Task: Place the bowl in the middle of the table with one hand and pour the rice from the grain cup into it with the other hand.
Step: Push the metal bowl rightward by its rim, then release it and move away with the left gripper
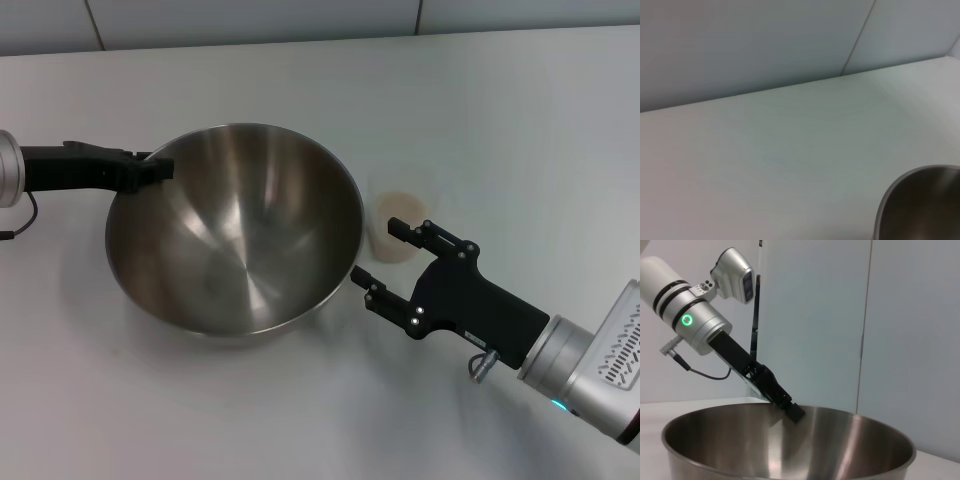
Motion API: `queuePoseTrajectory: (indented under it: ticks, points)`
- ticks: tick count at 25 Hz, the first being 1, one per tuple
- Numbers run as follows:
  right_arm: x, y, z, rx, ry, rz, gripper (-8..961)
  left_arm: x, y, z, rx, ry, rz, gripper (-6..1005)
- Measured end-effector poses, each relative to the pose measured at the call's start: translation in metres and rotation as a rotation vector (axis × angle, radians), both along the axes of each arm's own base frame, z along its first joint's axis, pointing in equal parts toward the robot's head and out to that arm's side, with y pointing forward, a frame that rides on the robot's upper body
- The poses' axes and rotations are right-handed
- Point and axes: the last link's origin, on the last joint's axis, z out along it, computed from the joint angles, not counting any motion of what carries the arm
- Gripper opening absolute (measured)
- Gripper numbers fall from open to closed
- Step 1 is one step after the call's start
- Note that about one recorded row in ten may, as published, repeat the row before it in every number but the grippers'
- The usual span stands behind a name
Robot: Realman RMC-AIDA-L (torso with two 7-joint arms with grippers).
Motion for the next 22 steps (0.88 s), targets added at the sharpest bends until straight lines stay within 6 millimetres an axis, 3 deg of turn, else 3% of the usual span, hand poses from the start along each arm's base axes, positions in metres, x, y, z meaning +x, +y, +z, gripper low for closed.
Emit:
queuePoseTrajectory:
  ticks: [4,10,13,18,20,22]
  points:
    - [-0.001,0.0,-0.001,0.0,0.001,-0.001,683,0.0,0.0,0.001,0.003,0.001,-0.004,147]
    - [-0.001,0.001,-0.001,0.001,0.005,-0.003,682,0.001,0.002,0.004,0.015,0.019,-0.038,329]
    - [-0.002,0.0,-0.001,0.001,0.007,-0.003,683,0.002,0.004,0.008,0.034,0.024,-0.042,472]
    - [-0.001,0.0,0.0,0.003,0.011,-0.004,683,0.001,0.007,0.026,0.111,0.015,-0.035,707]
    - [-0.001,0.0,0.0,0.005,0.013,-0.005,683,-0.001,0.005,0.048,0.208,-0.048,-0.058,800]
    - [-0.001,0.0,0.0,0.006,0.013,-0.005,683,-0.001,0.002,0.053,0.23,-0.069,-0.079,810]
